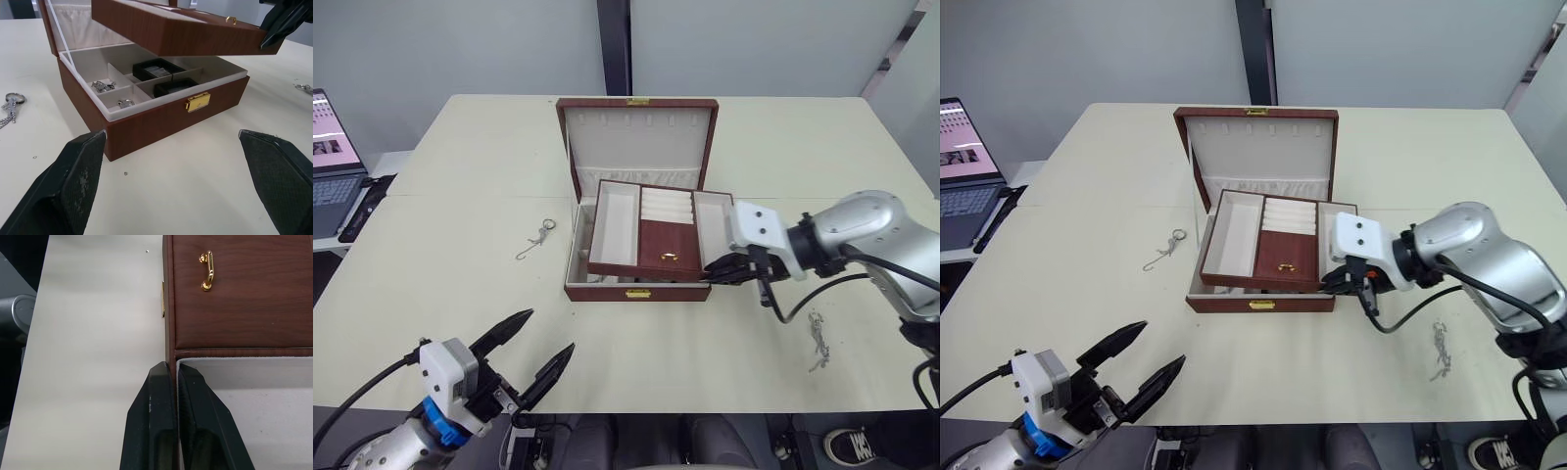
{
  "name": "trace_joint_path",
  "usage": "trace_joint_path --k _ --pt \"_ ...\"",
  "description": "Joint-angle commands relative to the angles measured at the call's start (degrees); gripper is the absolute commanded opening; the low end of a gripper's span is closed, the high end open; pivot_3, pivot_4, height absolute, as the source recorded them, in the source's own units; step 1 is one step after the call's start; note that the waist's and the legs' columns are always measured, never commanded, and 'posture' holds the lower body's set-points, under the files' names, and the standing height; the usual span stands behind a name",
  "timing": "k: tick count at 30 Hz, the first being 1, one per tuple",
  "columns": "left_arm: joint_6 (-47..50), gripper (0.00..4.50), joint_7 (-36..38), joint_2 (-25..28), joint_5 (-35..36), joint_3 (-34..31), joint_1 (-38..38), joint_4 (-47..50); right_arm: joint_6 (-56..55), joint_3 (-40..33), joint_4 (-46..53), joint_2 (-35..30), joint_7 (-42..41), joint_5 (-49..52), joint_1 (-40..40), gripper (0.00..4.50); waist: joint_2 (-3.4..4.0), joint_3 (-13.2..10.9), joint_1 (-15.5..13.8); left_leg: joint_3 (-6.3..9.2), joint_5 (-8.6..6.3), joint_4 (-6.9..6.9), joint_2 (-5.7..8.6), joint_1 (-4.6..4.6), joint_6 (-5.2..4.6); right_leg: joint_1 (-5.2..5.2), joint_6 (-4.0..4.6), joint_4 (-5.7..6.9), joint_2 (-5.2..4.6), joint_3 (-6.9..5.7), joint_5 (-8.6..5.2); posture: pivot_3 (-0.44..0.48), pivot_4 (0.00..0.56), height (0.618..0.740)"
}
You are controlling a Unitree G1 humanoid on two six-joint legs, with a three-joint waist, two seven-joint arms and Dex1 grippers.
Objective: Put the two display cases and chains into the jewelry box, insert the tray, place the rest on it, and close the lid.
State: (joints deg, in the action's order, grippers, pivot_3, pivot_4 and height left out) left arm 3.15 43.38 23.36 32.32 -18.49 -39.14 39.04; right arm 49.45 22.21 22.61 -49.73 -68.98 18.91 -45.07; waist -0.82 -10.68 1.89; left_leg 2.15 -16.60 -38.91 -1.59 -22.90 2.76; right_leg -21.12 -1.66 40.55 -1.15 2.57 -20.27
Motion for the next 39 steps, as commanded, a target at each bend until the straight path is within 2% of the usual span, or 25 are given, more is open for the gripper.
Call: trace_joint_path --k 1,11,22,39 --pt "-2.03 4.50 -1.12 -1.34 -0.70 -0.20 -2.34 2.93 -0.98 2.07 -1.45 2.27 1.92 -3.12 -3.42 0.01 0.00 0.00 0.19 -0.03 0.00 0.00 0.00 0.00 0.00 -0.02 0.00 0.01 0.00 0.00 0.00 0.000 0.150 0.740" --pt "-3.83 4.50 -2.55 -3.05 -1.97 1.00 -5.21 4.40 0.94 6.05 -1.84 6.24 3.82 -6.51 -5.89 0.01 -0.03 0.00 0.01 0.03 0.00 0.02 0.02 -0.02 0.00 -0.02 0.00 -0.01 0.00 -0.05 0.00 0.000 0.150 0.740" --pt "-3.53 4.50 -2.82 -2.19 -1.86 1.29 -3.94 3.69 2.22 8.79 -1.50 9.39 6.43 -8.86 -5.49 0.01 -0.03 0.00 0.05 0.05 0.00 0.02 -0.02 -0.02 0.00 -0.02 0.00 0.00 0.02 -0.07 0.00 0.000 0.150 0.740" --pt "-3.24 4.50 -3.02 -1.91 -2.02 1.61 -3.44 3.33 -0.07 9.95 -3.32 9.18 6.32 -10.61 -4.38 0.01 -0.03 0.00 0.03 0.05 0.00 0.02 -0.01 -0.02 -0.01 -0.03 0.00 0.00 0.02 -0.08 0.00 0.000 0.150 0.740"
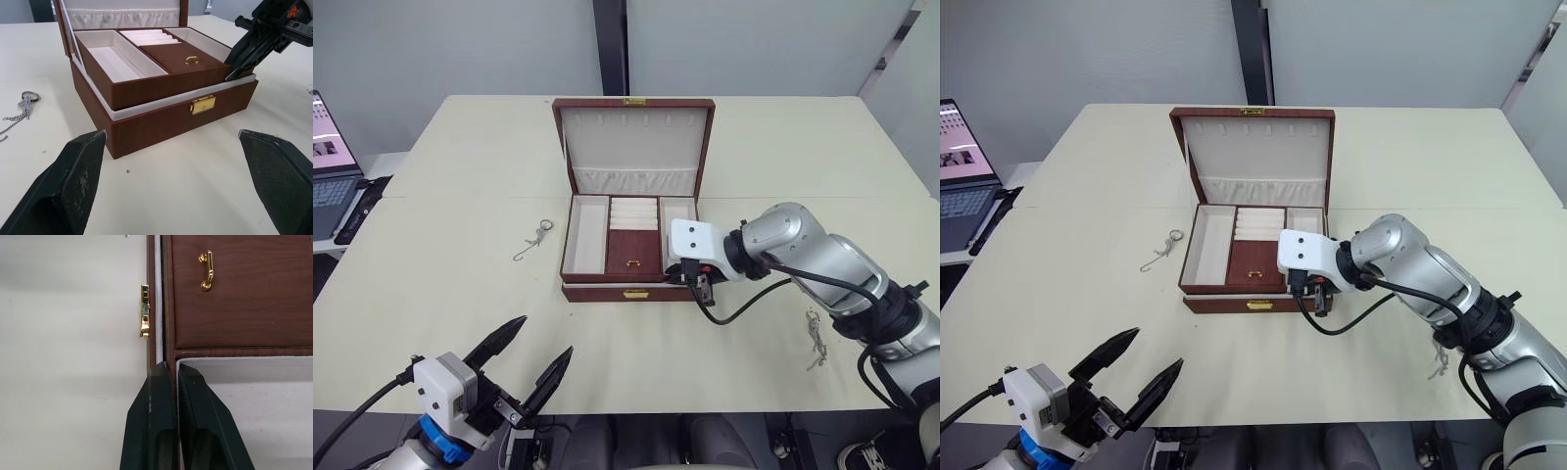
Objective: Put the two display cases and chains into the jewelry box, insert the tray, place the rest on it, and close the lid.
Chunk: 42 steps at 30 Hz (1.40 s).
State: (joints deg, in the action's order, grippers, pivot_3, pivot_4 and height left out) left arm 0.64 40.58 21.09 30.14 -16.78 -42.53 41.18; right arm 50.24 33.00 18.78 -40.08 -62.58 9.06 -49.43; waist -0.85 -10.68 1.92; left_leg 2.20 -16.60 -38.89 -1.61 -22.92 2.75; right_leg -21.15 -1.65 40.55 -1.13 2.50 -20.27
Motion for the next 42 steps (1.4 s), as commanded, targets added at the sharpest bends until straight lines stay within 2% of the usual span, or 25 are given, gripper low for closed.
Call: trace_joint_path --k 1,25,26,34,39,42 --pt "-0.71 4.50 -0.21 0.37 0.15 -0.07 0.01 1.13 -0.91 -0.85 0.47 -0.50 -0.14 -0.75 0.01 0.01 0.00 0.00 0.00 0.00 0.00 0.00 0.00 0.00 0.00 0.00 0.00 0.00 0.00 0.00 0.00 0.000 0.150 0.740" --pt "-0.04 4.50 -0.28 0.83 0.35 -0.08 1.33 0.32 -0.81 -3.17 1.37 -0.13 -0.79 0.99 1.23 0.01 0.00 0.00 -0.02 0.01 0.00 0.00 0.01 0.00 0.00 0.01 0.00 -0.01 0.00 0.00 0.00 0.000 0.150 0.740" --pt "0.19 4.50 -0.52 0.78 0.52 -0.18 1.42 0.27 -0.64 -3.60 1.08 0.15 -0.74 1.28 1.04 0.59 0.00 0.00 -0.01 0.01 0.00 0.00 0.00 0.00 0.00 0.01 0.00 -0.01 0.00 0.00 0.00 0.000 0.150 0.740" --pt "1.87 4.50 -0.64 2.19 1.15 -0.66 3.49 -2.04 -0.66 -8.82 -2.02 2.23 0.71 3.10 0.23 2.75 0.00 0.00 0.08 0.01 0.00 0.00 -0.01 0.01 0.00 0.00 0.01 0.02 0.02 0.01 0.00 0.000 0.150 0.740" --pt "1.99 4.50 0.45 3.37 1.70 -1.10 5.45 -4.24 -3.11 -11.86 -3.76 3.39 2.43 3.65 0.61 4.38 -0.01 0.00 -0.01 0.01 0.00 0.00 0.00 0.00 0.00 0.00 0.01 0.01 0.00 0.00 0.00 0.000 0.150 0.740" --pt "1.92 4.50 1.23 3.68 2.05 -1.08 5.96 -4.94 -2.72 -12.27 -3.19 4.60 3.21 4.48 0.64 4.48 -0.01 0.00 0.05 0.01 0.00 0.01 -0.01 0.01 0.00 0.00 0.01 0.01 0.01 0.00 0.00 0.000 0.150 0.740"
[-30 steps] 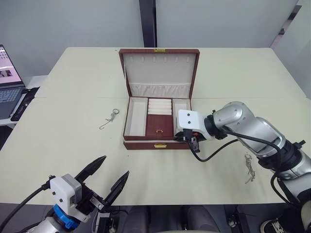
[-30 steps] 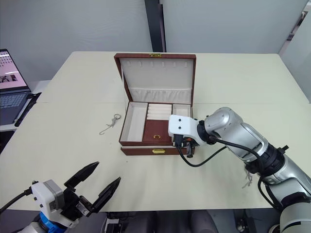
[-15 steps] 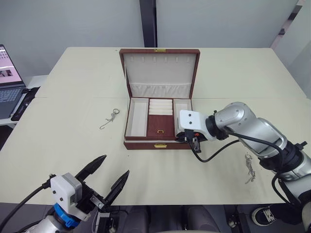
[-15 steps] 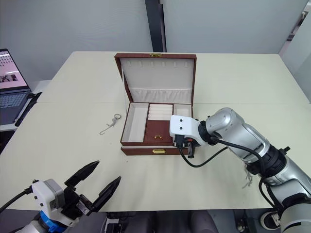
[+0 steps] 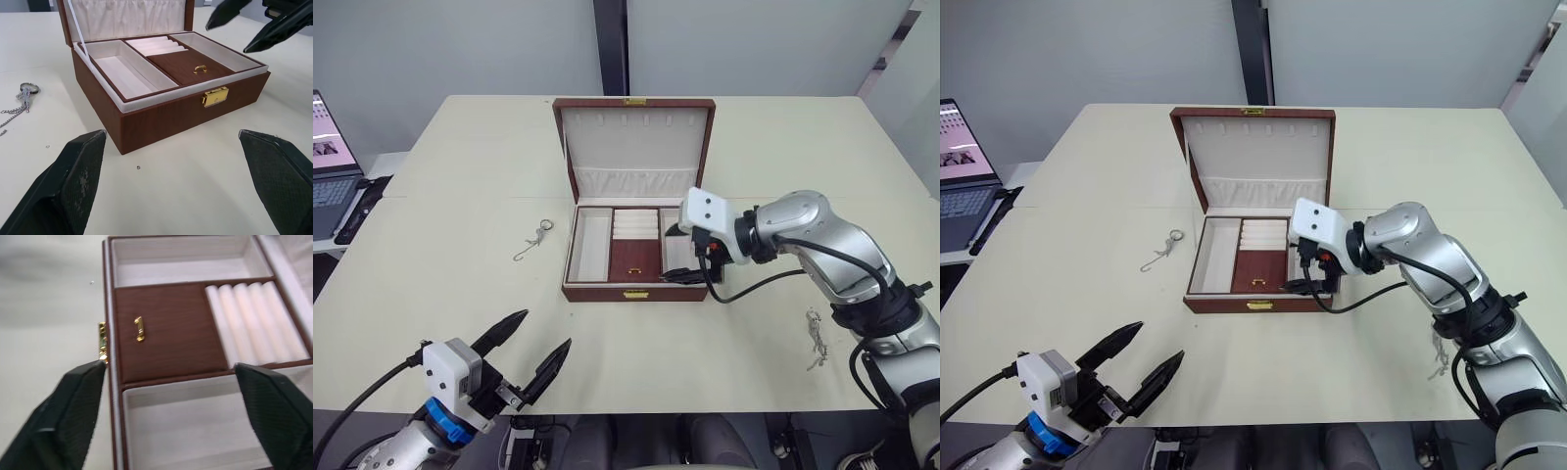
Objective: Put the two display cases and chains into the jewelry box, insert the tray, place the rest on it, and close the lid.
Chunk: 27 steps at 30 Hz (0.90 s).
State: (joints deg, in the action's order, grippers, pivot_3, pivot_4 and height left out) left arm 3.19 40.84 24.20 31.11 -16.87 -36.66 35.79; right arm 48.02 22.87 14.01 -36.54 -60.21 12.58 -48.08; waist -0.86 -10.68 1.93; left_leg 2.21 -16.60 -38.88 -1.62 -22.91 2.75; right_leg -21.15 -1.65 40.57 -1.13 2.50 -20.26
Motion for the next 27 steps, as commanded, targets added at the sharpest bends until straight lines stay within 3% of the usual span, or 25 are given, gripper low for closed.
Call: trace_joint_path --k 1,5,7,9,14,22,27 --pt "-0.69 4.50 1.27 0.72 1.19 -0.97 0.14 0.30 -0.26 -2.32 1.80 1.41 1.06 1.27 -0.74 4.48 0.00 0.00 0.07 0.00 0.00 0.00 0.00 0.00 0.00 -0.01 0.00 0.00 0.00 0.00 0.00 0.000 0.150 0.740" --pt "-0.73 4.50 1.91 0.99 1.48 -1.51 0.42 -0.33 0.18 -4.38 1.59 3.48 2.75 2.71 -0.46 4.48 0.00 0.00 0.04 0.00 0.00 0.01 -0.01 -0.01 0.00 -0.01 0.00 0.01 0.00 0.01 0.00 0.000 0.150 0.740" --pt "-0.94 4.50 2.19 0.91 1.32 -1.53 0.30 -0.45 -1.24 -7.60 -0.78 8.16 6.52 4.29 0.06 4.31 -0.02 0.01 0.10 0.01 0.00 0.01 -0.01 0.00 0.00 0.00 0.00 0.01 0.00 0.01 0.00 0.000 0.150 0.740" --pt "-1.10 4.50 2.45 0.82 1.21 -1.52 0.17 -0.49 -4.43 -8.37 -2.09 10.31 7.82 3.95 0.63 3.85 -0.02 0.01 0.20 0.00 0.00 0.02 -0.03 0.01 0.00 -0.01 0.00 0.04 0.02 0.02 0.00 0.000 0.150 0.740" --pt "-1.25 4.50 2.82 0.72 1.06 -1.81 0.33 -0.60 -13.05 -9.22 -5.69 15.27 9.77 3.54 4.03 2.17 -0.06 0.04 0.22 -0.01 0.00 0.02 0.00 -0.01 0.00 -0.01 0.00 0.01 -0.01 0.02 0.00 0.000 0.150 0.740" --pt "-0.55 4.50 2.19 0.84 1.00 -1.50 0.77 0.14 -19.97 -6.03 -12.57 16.40 9.85 -0.17 9.56 0.04 -0.06 0.04 0.35 -0.01 0.00 0.02 -0.01 0.00 0.01 -0.02 0.00 0.02 -0.01 0.03 0.00 0.000 0.150 0.740" --pt "0.56 4.50 1.66 1.36 1.33 -1.61 1.53 0.71 -22.11 -4.47 -16.15 15.91 8.68 -2.16 11.74 0.01 -0.06 0.04 0.36 -0.02 0.00 0.02 -0.01 0.03 0.01 -0.01 0.00 0.04 0.00 0.02 0.00 0.000 0.150 0.740"
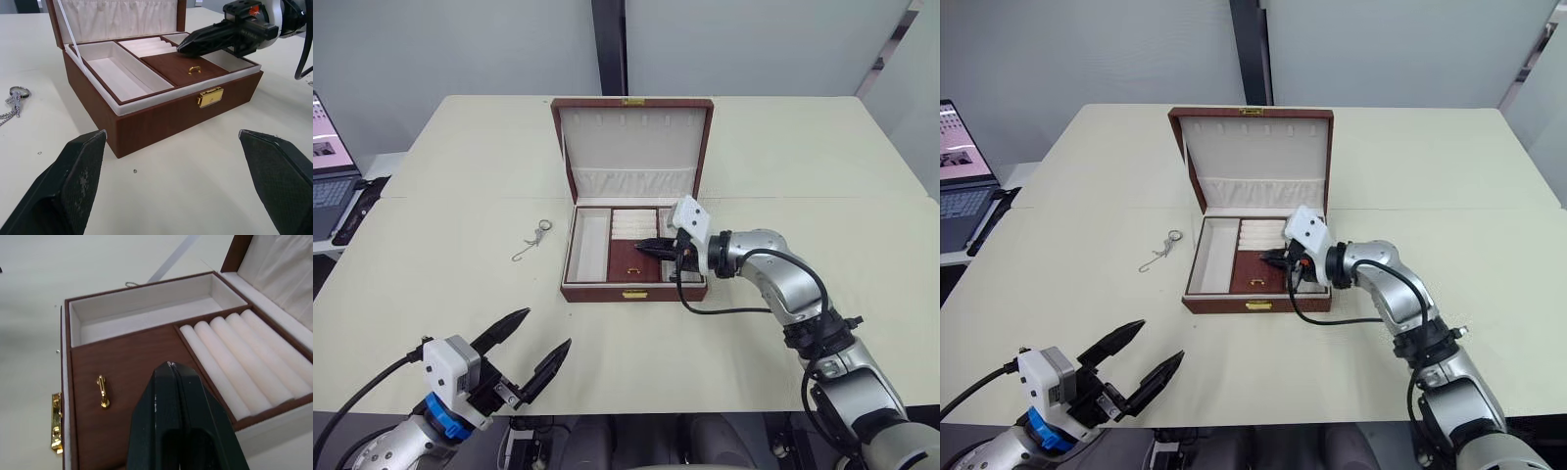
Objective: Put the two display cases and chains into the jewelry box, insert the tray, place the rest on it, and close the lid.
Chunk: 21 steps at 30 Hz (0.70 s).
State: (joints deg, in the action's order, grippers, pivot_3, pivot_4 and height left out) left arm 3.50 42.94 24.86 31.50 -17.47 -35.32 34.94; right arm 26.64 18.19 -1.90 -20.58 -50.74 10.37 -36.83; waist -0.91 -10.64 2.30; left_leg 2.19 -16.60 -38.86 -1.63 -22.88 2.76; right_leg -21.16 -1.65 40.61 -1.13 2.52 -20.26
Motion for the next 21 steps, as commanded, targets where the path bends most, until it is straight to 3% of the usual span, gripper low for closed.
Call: trace_joint_path --k 1,7,10,14,21 --pt "0.81 4.50 -0.79 0.94 1.13 -1.09 0.58 1.90 -0.67 -0.44 -0.08 -0.04 -1.07 0.51 0.28 0.01 -0.02 0.01 0.00 0.00 0.00 0.00 0.00 0.01 0.00 0.02 0.00 0.00 0.00 0.00 0.00 0.000 0.150 0.740" --pt "5.43 4.50 -2.34 3.29 4.09 -2.25 3.80 2.90 3.20 -8.25 2.92 -0.85 -2.98 8.10 -1.59 0.01 -0.01 0.00 -0.05 0.03 0.00 0.00 0.01 -0.02 0.00 0.02 0.00 -0.01 0.00 0.00 0.00 0.000 0.150 0.740" --pt "9.02 4.50 -2.57 5.94 7.86 -5.11 5.53 2.17 5.04 -12.74 5.20 -4.64 -5.47 12.07 -1.33 0.51 -0.01 0.00 -0.17 0.05 0.00 0.00 0.01 -0.03 0.00 0.02 0.00 0.00 -0.01 -0.01 0.00 0.000 0.150 0.740" --pt "13.95 4.50 0.21 11.79 11.83 -10.15 8.01 -1.98 4.83 -19.28 5.71 -13.47 -11.10 16.05 2.12 1.55 -0.02 0.00 -0.53 0.05 0.00 0.00 0.02 -0.02 0.00 0.03 0.00 -0.04 -0.02 -0.03 0.00 0.000 0.150 0.740" --pt "17.88 4.50 6.29 21.58 12.60 -17.50 15.95 -15.10 -1.66 -27.72 1.44 -26.78 -16.13 14.87 13.98 3.62 -0.02 0.00 -0.47 0.05 0.00 0.01 0.02 -0.01 -0.01 0.06 0.00 -0.03 0.01 -0.07 0.00 0.000 0.150 0.740"
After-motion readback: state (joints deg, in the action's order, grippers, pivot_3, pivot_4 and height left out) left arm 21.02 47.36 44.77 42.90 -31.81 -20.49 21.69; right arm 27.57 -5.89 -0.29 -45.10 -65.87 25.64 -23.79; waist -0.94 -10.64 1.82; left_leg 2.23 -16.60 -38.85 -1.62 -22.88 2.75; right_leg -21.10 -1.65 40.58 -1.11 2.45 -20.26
